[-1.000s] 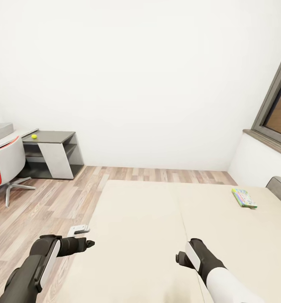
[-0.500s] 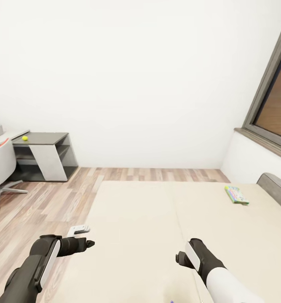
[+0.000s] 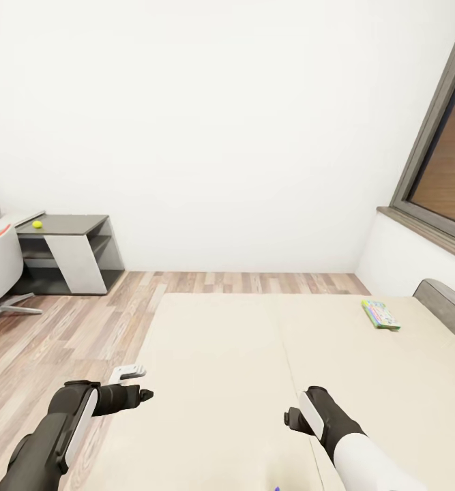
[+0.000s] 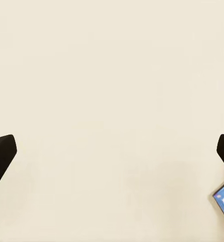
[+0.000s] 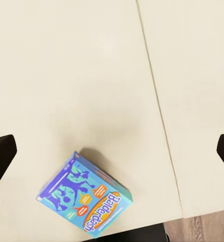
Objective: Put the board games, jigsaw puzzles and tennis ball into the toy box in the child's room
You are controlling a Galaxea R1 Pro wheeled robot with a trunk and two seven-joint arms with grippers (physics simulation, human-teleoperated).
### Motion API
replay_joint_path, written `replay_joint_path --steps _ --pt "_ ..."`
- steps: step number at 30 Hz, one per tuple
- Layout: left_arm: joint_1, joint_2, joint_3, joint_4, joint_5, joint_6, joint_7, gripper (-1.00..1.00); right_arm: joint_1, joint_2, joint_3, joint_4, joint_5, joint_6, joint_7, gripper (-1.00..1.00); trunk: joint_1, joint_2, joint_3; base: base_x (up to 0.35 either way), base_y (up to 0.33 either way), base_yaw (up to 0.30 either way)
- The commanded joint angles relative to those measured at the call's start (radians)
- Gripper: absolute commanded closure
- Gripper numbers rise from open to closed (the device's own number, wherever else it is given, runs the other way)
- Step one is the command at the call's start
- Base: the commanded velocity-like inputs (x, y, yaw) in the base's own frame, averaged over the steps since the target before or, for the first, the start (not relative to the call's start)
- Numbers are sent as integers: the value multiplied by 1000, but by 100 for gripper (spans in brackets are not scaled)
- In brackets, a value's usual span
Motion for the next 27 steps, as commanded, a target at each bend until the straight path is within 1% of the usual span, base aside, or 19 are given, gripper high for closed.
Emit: replay_joint_path --steps 1,27 --pt "-1 0 1 -1 0 5 -4 -100 -1 1 -3 -2 -11 3 -9 -100 0 -2 -3 0 0 0" --pt "-1 -1 0 -1 0 5 -4 -100 1 -1 -2 0 -9 -1 -9 -100 0 -2 -44 0 0 0"
